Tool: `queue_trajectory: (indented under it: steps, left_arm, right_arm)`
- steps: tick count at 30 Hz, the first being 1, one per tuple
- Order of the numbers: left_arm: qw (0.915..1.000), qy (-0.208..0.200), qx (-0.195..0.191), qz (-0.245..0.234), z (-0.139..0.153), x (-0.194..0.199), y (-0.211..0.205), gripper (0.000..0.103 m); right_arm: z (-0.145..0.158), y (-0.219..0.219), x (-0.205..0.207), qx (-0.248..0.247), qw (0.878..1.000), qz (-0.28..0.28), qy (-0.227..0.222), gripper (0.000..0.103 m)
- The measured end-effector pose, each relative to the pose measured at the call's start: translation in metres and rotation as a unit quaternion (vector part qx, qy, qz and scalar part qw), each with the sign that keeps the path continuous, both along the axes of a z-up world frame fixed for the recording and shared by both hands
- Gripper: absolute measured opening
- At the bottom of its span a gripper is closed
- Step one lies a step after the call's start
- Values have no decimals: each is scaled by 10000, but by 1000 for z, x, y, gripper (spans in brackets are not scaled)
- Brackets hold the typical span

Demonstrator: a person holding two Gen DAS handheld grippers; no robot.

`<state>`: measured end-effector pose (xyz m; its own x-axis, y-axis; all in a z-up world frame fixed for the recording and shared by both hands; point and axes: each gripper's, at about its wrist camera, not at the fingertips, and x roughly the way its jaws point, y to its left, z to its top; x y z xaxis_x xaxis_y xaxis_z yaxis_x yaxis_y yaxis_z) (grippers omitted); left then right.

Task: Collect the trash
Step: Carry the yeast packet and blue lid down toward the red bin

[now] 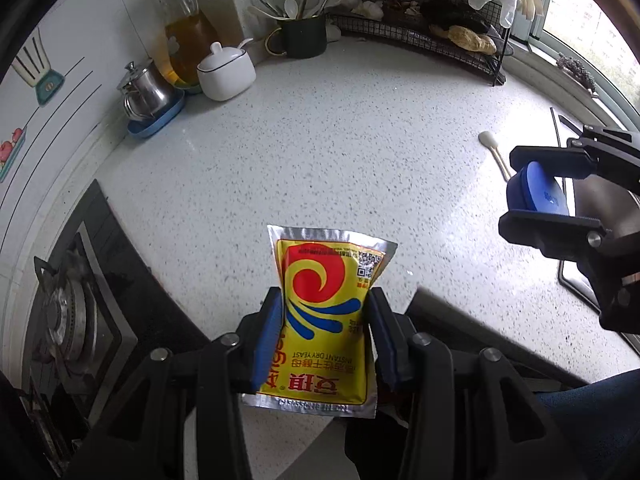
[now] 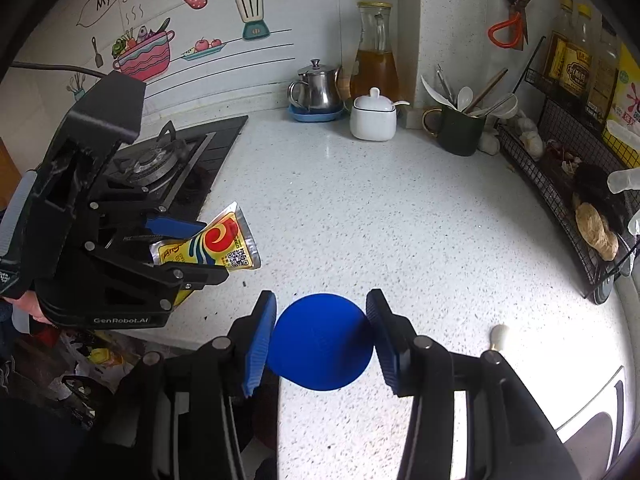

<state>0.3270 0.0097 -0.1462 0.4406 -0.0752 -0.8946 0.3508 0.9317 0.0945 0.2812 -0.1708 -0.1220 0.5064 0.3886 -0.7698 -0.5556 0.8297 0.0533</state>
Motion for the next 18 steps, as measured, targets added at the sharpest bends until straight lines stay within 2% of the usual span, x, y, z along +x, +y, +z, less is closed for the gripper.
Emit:
queue_trajectory:
  steps: [8,18]
  left_arm:
    - [9999,51,-94,-75,-6,-52,15,41]
    - [9997,93,-103,-200,-8,-122,37,41]
  right_arm:
    - [-4,18,-52,-12,9999,-80,66,44]
    - [-8,46,-118,-10,9988,-493,74,44]
